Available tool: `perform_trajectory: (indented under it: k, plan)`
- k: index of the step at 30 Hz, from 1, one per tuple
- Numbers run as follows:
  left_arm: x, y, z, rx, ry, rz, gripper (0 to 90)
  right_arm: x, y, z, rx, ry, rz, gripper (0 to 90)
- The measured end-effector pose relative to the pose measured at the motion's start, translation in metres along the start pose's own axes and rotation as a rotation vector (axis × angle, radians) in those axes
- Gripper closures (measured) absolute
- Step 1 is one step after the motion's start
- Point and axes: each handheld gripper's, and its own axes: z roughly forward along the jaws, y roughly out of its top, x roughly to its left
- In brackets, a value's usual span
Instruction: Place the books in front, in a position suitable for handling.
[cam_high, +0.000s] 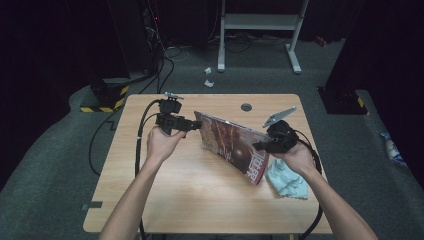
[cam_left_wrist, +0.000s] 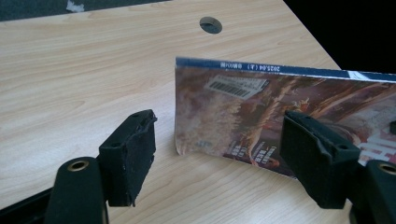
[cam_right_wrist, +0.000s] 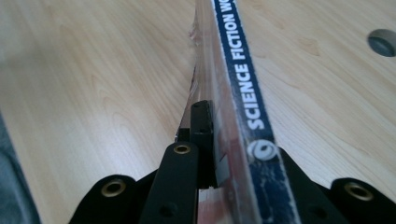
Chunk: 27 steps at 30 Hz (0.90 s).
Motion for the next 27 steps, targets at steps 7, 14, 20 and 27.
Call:
perform_trajectory:
  k: [7,14,20,27]
  plan:
    - [-0.004,0.011,0.007,0.018,-0.03,-0.052,27.2,0.007,-0.001,0.004,-0.037,-0.073,0.063,84.3]
    - [-0.009,0.027,0.014,0.046,-0.025,-0.096,27.7,0.017,0.001,0.017,-0.053,-0.112,0.117,84.2]
    - [-0.015,0.04,0.02,0.057,0.011,-0.129,28.5,0.03,0.009,0.03,-0.071,-0.138,0.116,84.2]
    - [-0.021,0.05,0.03,0.078,0.042,-0.151,29.3,0.039,0.012,0.032,-0.092,-0.153,0.12,84.2]
